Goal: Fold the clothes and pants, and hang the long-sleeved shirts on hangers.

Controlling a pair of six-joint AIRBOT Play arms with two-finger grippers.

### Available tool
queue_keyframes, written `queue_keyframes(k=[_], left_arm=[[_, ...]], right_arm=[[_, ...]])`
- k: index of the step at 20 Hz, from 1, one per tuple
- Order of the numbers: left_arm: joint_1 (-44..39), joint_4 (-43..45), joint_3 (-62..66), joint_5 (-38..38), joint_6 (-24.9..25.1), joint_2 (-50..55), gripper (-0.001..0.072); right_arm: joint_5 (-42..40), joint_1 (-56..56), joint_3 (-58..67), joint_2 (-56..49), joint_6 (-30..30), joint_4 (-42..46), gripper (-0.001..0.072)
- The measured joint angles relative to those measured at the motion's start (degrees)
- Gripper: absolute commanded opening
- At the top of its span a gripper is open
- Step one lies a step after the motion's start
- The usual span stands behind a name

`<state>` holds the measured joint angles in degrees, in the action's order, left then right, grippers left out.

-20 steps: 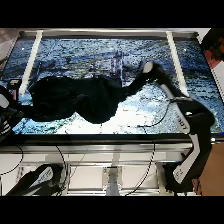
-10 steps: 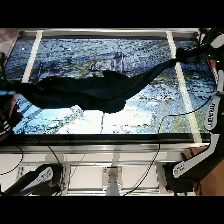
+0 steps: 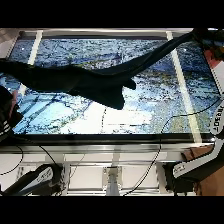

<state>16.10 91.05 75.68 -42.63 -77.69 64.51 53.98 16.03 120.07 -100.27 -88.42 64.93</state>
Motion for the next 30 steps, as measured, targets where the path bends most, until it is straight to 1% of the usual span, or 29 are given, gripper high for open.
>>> queue_keyframes(k=[1,4,7,10,13,18,21,24,25,26,27,28,29,30], left_arm=[[0.0,0.02,0.11,-0.39,-0.28,0.17,0.0018],[0.0,-0.04,-0.04,-3.89,-0.17,0.72,0.0018],[0.04,-0.07,-3.08,-7.34,1.18,0.63,0.0017],[0.13,-0.07,-10.29,-8.52,1.66,-1.2,0.0017],[0.61,-0.07,-19.87,-8.02,1.86,-5.2,0.0017],[5.38,-0.44,-29.94,-6.73,3.41,-12.7,0.0017],[10.03,-0.5,-31.85,-6.64,5.79,-15.45,0.0017],[14.08,-1.88,-32.61,-6.25,7.52,-16.31,0.0018],[14.84,-2.73,-32.74,-5.9,8.28,-16.39,0.002],[15.37,-3.52,-32.83,-5.75,8.87,-16.41,0.002],[15.76,-4.46,-32.89,-5.62,9.25,-16.41,0.0042],[16.04,-5.18,-32.94,-5.31,9.73,-16.41,0.0176],[16.22,-5.92,-32.96,-5.14,9.88,-16.37,0.0415],[16.39,-6.67,-32.98,-4.94,10.08,-16.33,0.0508]], right_arm=[[1.11,0.0,-0.57,0.15,-0.35,0.63,0.0012],[8.33,0.04,-3.54,0.44,-1.86,4.7,0.0011],[16.48,0.07,-8.22,0.57,-3.91,9.51,0.001],[21.7,0.07,-14.1,0.83,-6.25,11.91,0.001],[24.52,0.04,-20.63,2.47,-8.28,14.6,0.0011],[26.64,1.6,-33.31,6.97,-9.77,22.38,0.0011],[26.12,4.66,-40.89,9.14,-10.45,25.07,0.0012],[24.04,7.8,-45.13,10.1,-11.26,25.81,0.0014],[22.86,8.44,-45.88,10.27,-11.43,25.66,0.0025],[21.62,8.81,-46.36,10.34,-11.67,25.29,0.0137],[19.87,9.09,-46.73,10.45,-11.87,24.37,0.0323],[18.29,9.31,-46.84,10.51,-11.98,23.1,0.0438],[16.9,9.44,-46.75,10.51,-12.11,21.0,0.0453],[15.78,9.55,-46.36,10.51,-12.13,18.78,0.0453]])
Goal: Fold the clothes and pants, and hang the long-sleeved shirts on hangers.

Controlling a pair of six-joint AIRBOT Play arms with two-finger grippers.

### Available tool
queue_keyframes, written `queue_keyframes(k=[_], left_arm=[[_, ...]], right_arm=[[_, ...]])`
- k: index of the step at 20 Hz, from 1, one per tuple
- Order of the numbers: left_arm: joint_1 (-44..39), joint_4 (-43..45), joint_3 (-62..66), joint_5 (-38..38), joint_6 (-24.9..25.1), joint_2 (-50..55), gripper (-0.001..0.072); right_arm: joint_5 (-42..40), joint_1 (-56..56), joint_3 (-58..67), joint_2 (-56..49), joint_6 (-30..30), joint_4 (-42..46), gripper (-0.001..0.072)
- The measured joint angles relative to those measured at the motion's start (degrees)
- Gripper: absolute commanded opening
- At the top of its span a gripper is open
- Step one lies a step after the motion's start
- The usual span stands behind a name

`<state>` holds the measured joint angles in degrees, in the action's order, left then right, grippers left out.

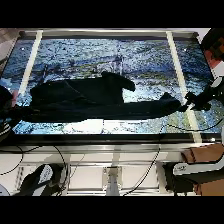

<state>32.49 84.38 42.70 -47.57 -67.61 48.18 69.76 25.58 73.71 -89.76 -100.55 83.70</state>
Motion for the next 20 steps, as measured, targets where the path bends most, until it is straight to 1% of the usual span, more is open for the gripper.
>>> queue_keyframes(k=[2,6,7,9,11,14,18,20], left_arm=[[0.17,-1.05,0.0,-0.02,0.17,0.11,0.0508],[0.28,-1.95,-0.02,-0.02,0.42,0.2,0.0508],[0.28,-2.12,-0.02,0.0,0.44,0.2,0.0508],[0.28,-3.43,-0.02,0.0,0.57,0.2,0.0508],[0.28,-6.25,-0.02,0.0,0.57,0.2,0.0508],[0.28,-11.43,-0.02,0.15,0.55,0.2,0.0508],[0.28,-14.58,-0.02,0.2,0.55,0.2,0.0508],[0.28,-15.23,-0.02,0.22,0.57,0.2,0.0508]], right_arm=[[-1.7,0.07,2.08,0.09,0.31,-3.48,0.0451],[-2.12,0.15,9.7,0.09,0.92,-9.05,0.0453],[-1.95,-0.02,11.41,0.11,0.96,-10.58,0.0481],[-1.11,-1.2,13.33,-0.02,1.07,-12.55,0.051],[-0.15,-4.22,14.27,-0.79,1.14,-13.46,0.0516],[-0.59,-10.56,14.91,-2.45,0.85,-10.25,0.0514],[-1.44,-19.12,15.21,-5.25,-4.9,1.64,0.0514],[-1.49,-21.92,15.26,-6.91,-8.09,5.62,0.0502]])
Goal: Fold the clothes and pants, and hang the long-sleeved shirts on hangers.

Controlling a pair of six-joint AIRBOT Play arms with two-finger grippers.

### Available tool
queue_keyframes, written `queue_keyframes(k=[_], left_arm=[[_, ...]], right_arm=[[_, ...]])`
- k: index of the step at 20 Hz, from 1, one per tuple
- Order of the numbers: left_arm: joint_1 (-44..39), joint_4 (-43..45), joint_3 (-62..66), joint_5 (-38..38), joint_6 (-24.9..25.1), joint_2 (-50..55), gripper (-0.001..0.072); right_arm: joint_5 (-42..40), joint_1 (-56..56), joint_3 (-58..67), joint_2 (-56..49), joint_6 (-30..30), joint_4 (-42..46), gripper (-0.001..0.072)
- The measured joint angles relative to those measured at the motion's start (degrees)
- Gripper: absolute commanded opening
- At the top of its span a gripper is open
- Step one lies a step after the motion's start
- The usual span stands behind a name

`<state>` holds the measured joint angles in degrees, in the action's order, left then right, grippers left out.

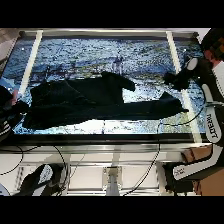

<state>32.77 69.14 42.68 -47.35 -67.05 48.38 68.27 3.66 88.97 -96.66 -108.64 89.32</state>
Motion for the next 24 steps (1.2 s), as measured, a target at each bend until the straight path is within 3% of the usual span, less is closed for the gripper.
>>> queue_keyframes(k=[7,20,22,24], left_arm=[[0.0,-0.72,0.0,0.17,0.0,0.0,0.0507],[0.0,-0.9,0.0,0.24,0.0,0.0,0.0502],[0.0,-0.9,0.0,0.24,0.0,0.0,0.0501],[0.0,-0.9,0.0,0.26,0.0,0.0,0.0501]], right_arm=[[3.15,-3.91,0.0,-4.44,-9.42,6.45,0.0485],[10.05,-4.48,0.0,-7.82,-11.65,9.57,0.0485],[10.38,-4.48,0.0,-8.0,-11.67,9.51,0.0456],[10.91,-4.48,0.0,-8.11,-11.72,9.46,0.0265]])
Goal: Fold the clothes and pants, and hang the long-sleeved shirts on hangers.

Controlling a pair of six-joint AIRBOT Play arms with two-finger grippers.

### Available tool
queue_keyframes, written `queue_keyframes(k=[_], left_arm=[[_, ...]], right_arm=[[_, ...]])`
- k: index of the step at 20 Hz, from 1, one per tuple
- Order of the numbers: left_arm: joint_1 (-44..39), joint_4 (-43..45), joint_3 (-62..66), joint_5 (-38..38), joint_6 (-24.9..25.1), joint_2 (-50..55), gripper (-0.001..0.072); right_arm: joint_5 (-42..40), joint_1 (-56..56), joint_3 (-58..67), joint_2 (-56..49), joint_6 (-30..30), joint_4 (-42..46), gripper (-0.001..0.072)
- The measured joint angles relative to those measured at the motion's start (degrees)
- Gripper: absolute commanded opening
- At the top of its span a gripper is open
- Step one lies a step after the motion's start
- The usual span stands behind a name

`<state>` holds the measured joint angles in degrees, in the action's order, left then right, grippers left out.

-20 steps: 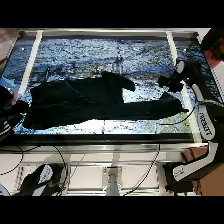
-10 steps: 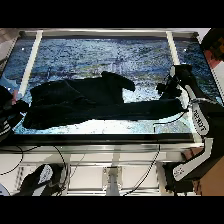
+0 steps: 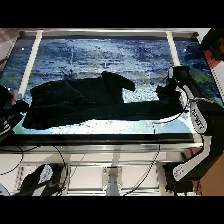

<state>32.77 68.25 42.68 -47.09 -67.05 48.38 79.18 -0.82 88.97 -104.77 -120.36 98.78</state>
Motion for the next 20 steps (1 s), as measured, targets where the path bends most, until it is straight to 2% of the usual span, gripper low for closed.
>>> queue_keyframes(k=[1,2,3,4,7,8,10,11,20], left_arm=[[0.0,0.02,0.0,-0.02,0.0,0.0,0.05],[0.0,0.02,0.0,-0.02,0.0,0.0,0.0501],[0.0,0.02,0.0,-0.02,0.0,0.0,0.05],[0.0,0.02,0.0,-0.02,-0.02,0.0,0.05],[0.0,0.0,0.0,0.0,0.0,0.0,0.05],[0.0,0.02,0.0,0.2,0.0,0.0,0.05],[0.0,0.02,0.0,0.61,0.0,0.02,0.05],[0.0,0.02,0.0,0.74,0.0,0.07,0.0501],[0.0,0.02,0.0,1.2,-0.02,0.17,0.0501]], right_arm=[[0.28,0.0,0.0,0.0,-0.02,-0.02,0.0229],[0.57,0.0,0.0,0.0,-0.07,-0.02,0.0157],[0.9,0.0,0.0,-0.04,-0.07,-0.02,0.0042],[1.22,0.0,0.0,-0.04,-0.07,-0.04,0.0015],[1.84,0.0,0.0,-0.04,0.13,-0.15,0.002],[1.92,0.0,0.0,-0.04,0.42,-0.31,0.0087],[1.92,0.0,0.0,-0.04,0.92,-0.92,0.042],[1.79,0.0,0.0,-0.04,1.14,-1.51,0.0442],[-1.14,-0.31,0.0,-0.04,1.18,-6.64,0.0437]])
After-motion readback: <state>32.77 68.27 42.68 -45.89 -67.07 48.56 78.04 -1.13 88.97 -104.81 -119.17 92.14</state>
